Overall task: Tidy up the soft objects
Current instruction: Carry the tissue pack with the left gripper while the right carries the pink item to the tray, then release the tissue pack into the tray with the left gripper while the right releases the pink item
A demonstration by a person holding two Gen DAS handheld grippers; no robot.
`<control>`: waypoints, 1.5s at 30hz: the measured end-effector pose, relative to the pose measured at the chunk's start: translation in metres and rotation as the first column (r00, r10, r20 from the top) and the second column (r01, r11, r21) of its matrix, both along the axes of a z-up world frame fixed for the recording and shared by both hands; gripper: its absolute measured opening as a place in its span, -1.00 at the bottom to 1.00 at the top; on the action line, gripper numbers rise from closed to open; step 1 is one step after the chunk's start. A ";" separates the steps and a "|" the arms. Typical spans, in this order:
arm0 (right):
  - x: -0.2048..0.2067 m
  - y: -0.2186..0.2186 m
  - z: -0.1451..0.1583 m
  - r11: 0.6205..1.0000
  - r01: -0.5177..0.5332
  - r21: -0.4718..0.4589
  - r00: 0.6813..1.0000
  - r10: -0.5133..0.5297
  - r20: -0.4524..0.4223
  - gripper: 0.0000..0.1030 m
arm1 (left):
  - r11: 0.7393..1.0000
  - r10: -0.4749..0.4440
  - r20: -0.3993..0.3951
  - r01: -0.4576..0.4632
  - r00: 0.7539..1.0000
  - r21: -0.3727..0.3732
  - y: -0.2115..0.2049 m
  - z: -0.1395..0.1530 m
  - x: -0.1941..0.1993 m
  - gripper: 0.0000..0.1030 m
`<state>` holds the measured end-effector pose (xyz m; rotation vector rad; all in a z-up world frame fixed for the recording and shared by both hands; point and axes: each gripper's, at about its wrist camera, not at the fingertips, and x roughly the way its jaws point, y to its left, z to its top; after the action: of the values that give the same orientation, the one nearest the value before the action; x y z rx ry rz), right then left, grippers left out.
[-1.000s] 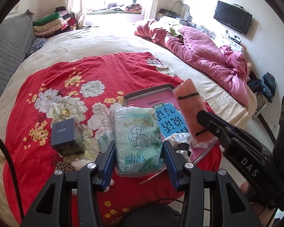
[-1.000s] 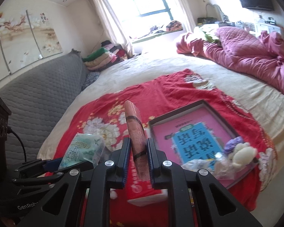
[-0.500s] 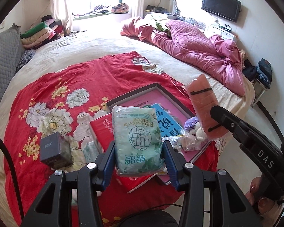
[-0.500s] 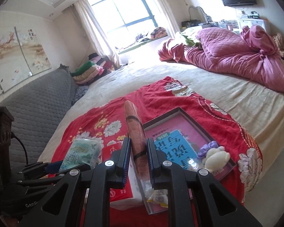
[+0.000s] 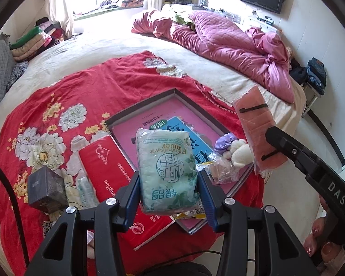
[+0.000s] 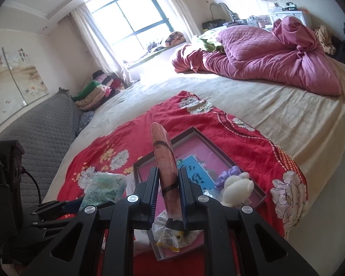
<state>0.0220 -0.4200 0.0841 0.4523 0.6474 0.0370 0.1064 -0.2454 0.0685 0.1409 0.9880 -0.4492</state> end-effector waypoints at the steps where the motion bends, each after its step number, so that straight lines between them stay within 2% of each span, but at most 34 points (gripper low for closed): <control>1: 0.001 0.000 -0.003 1.000 0.001 0.003 1.000 -0.001 -0.003 -0.66 | 1.000 -0.001 -0.002 0.001 1.000 0.003 -0.002 -0.003 0.002 -0.06; 12: 0.014 -0.013 -0.049 0.998 0.023 0.058 0.992 -0.015 -0.125 -0.66 | 0.999 -0.013 -0.045 0.014 0.999 0.032 -0.018 -0.034 0.019 -0.06; 18: 0.019 -0.015 -0.066 0.997 0.030 0.074 0.988 -0.018 -0.156 -0.66 | 0.999 -0.008 -0.058 0.011 0.998 0.048 -0.022 -0.047 0.024 -0.06; 31: 0.033 -0.003 -0.091 1.000 0.003 0.028 0.975 0.004 -0.223 -0.66 | 0.998 -0.007 -0.086 0.012 0.996 0.059 -0.027 -0.068 0.036 -0.06; 36: 0.038 0.006 -0.099 0.999 -0.043 0.006 0.967 0.043 -0.251 -0.66 | 0.998 -0.004 -0.098 0.010 0.995 0.058 -0.027 -0.074 0.039 -0.06; 45: 0.040 0.008 -0.106 0.999 -0.032 -0.037 0.965 0.021 -0.263 -0.66 | 0.998 -0.007 -0.122 0.015 0.992 0.063 -0.029 -0.084 0.045 -0.06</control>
<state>0.0621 -0.4122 -0.0223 0.4120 0.9134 -0.0114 0.1519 -0.2749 -0.0156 0.1781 1.1228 -0.4406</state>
